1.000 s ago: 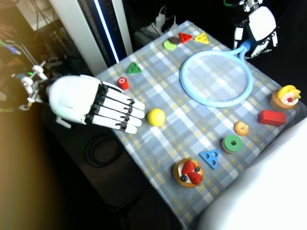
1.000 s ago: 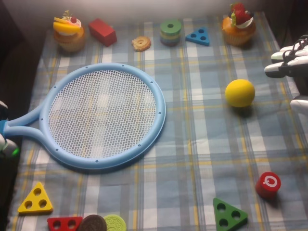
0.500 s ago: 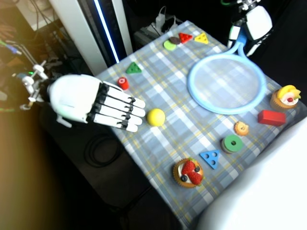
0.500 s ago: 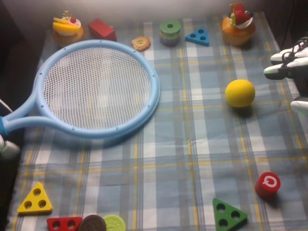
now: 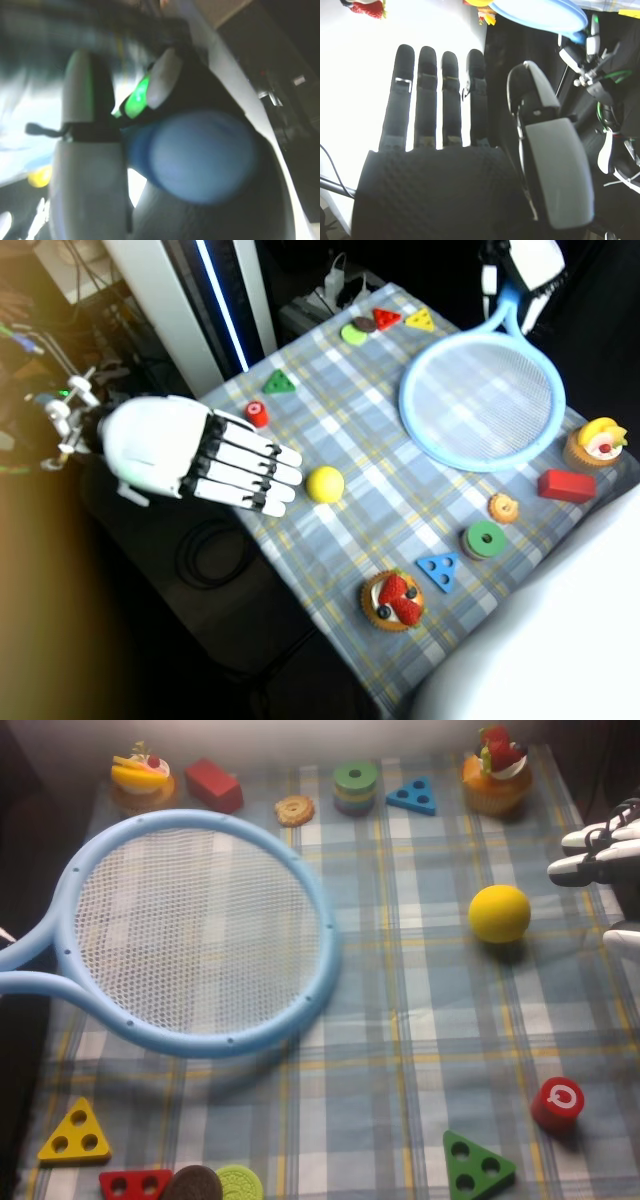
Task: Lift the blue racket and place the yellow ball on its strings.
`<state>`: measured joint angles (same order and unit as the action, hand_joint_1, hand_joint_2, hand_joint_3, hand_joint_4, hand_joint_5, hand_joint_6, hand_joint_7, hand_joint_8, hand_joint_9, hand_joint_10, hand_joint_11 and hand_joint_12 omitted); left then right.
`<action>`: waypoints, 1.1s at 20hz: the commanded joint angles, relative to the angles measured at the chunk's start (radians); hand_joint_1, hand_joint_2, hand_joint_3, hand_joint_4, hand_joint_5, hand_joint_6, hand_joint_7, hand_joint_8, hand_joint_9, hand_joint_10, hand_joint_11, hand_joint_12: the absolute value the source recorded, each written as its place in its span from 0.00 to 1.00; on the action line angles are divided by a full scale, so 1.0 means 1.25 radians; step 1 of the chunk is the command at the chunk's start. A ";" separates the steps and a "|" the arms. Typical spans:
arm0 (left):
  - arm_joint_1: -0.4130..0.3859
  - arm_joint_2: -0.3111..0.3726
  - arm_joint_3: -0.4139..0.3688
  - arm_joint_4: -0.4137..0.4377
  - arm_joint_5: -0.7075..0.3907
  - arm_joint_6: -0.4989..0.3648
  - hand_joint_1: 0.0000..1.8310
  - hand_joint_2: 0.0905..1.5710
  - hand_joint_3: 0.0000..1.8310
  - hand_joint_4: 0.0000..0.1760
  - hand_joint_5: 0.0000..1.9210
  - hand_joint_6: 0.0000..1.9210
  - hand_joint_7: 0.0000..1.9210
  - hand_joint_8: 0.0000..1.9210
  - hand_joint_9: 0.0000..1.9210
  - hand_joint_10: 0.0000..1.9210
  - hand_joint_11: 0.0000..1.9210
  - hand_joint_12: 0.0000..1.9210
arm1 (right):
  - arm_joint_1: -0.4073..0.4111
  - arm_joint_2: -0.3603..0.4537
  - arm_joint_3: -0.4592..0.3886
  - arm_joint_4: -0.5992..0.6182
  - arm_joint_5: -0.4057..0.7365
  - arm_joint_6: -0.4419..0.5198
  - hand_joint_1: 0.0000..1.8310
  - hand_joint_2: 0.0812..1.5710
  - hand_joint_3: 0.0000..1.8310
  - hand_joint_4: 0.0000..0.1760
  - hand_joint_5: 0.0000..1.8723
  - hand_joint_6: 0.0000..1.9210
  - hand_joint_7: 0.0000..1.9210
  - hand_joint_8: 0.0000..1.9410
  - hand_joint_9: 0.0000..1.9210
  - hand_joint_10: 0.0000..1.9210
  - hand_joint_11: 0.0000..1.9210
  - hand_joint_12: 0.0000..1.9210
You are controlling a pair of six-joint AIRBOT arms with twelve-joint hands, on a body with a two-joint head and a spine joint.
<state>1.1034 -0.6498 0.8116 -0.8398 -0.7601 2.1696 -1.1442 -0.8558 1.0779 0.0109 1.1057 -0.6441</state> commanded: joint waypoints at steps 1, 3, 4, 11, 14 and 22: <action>-0.002 0.014 -0.008 0.038 -0.122 -0.017 0.93 0.74 0.00 1.00 0.44 1.00 0.57 1.00 0.71 1.00 0.78 1.00 | 0.006 -0.001 0.000 0.018 0.097 0.006 0.35 0.84 0.00 0.00 0.33 0.00 0.27 0.00 0.25 0.00 0.13 0.33; 0.003 0.031 -0.031 0.086 -0.161 -0.070 0.92 0.75 0.00 1.00 0.44 1.00 0.58 1.00 0.74 1.00 0.79 1.00 | 0.005 -0.001 0.000 0.020 0.097 0.006 0.35 0.84 0.00 0.00 0.33 0.00 0.27 0.00 0.25 0.00 0.13 0.33; 0.007 0.039 -0.040 0.112 -0.183 -0.109 0.92 0.75 0.00 1.00 0.42 1.00 0.58 1.00 0.73 1.00 0.80 1.00 | 0.005 -0.001 0.001 0.020 0.097 0.006 0.35 0.84 0.00 0.00 0.33 0.00 0.27 0.00 0.26 0.00 0.13 0.33; 0.020 0.065 -0.076 0.215 -0.279 -0.264 0.94 0.74 0.00 1.00 0.54 1.00 0.63 1.00 0.75 1.00 0.80 1.00 | 0.026 -0.012 0.018 0.020 0.095 0.006 0.36 0.82 0.00 0.00 0.33 0.00 0.28 0.00 0.28 0.01 0.17 0.35; 0.020 0.064 -0.077 0.247 -0.274 -0.323 0.96 0.72 0.00 0.99 0.56 1.00 0.63 1.00 0.73 1.00 0.78 1.00 | 0.071 -0.029 0.039 -0.007 0.051 0.006 0.38 0.80 0.00 0.00 0.33 0.00 0.28 0.00 0.28 0.01 0.16 0.35; 0.020 0.062 -0.065 0.282 -0.209 -0.334 1.00 0.75 0.00 1.00 0.53 1.00 0.64 1.00 0.76 1.00 0.81 1.00 | 0.185 -0.078 0.105 -0.129 -0.090 0.044 0.43 0.67 0.00 0.14 0.29 0.00 0.26 0.00 0.25 0.00 0.09 0.44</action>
<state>1.1374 -0.5789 0.7231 -0.4992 -0.9192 1.7603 -0.9218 -0.9493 1.2091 -0.1722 0.8959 -0.5983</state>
